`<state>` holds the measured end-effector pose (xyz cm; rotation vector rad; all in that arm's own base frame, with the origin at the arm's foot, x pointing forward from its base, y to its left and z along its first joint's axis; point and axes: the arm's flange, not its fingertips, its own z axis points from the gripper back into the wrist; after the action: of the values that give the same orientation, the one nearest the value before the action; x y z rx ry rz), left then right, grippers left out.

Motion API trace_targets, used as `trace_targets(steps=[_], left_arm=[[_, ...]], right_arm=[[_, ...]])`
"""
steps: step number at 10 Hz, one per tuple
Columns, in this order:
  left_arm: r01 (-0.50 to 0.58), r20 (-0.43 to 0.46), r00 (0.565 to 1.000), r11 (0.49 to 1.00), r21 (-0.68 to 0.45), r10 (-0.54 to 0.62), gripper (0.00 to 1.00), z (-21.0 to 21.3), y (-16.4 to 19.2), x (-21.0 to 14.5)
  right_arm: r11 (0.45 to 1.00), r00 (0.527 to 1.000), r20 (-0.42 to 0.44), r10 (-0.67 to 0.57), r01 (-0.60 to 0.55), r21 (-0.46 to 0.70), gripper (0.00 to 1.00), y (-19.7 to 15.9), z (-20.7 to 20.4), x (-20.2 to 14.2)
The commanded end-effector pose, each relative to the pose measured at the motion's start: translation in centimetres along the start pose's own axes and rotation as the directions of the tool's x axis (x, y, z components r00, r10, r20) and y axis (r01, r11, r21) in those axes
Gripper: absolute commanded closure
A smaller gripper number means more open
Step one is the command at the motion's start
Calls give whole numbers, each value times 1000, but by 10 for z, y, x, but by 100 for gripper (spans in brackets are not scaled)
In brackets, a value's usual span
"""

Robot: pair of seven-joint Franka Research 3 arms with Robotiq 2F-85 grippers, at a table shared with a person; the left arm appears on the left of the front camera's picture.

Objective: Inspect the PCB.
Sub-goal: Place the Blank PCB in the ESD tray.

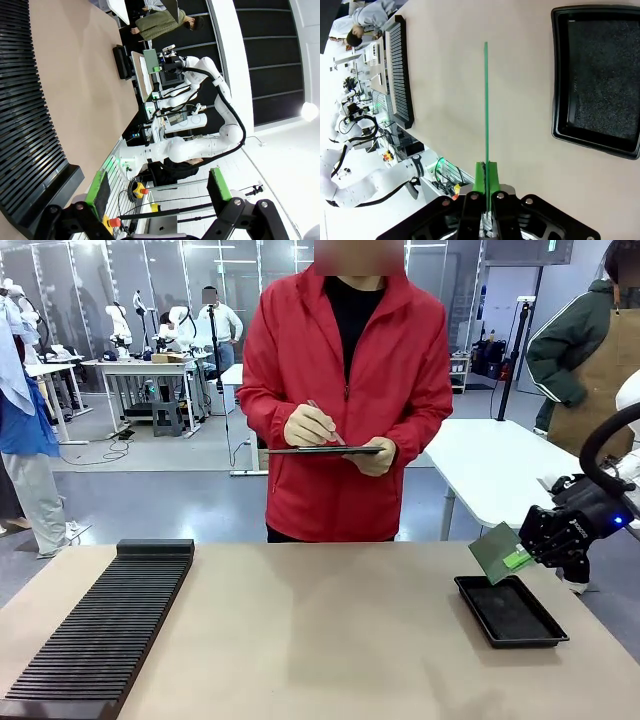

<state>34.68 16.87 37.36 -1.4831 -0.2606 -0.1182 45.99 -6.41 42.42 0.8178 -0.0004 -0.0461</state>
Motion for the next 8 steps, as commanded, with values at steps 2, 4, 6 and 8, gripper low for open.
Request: trace_targets(steps=[2, 4, 6, 8], left_arm=[[2, -4, 1000, 1000, 3, -2, 0, 1, -1, -1], [2, -4, 1000, 1000, 3, -2, 0, 1, -1, -1], [2, -4, 1000, 1000, 3, -2, 0, 1, -1, -1], [2, -4, 1000, 1000, 3, -2, 0, 1, -1, -1]], right_arm=[[999, 1000, 8, -15, 15, -50, 97, -12, -6, 15], [996, 998, -15, -59, 58, -68, 97, -33, -12, 33], [995, 997, -33, -68, 66, -77, 97, -49, -19, 46], [993, 995, -55, -80, 75, -92, 97, -63, -29, 54]])
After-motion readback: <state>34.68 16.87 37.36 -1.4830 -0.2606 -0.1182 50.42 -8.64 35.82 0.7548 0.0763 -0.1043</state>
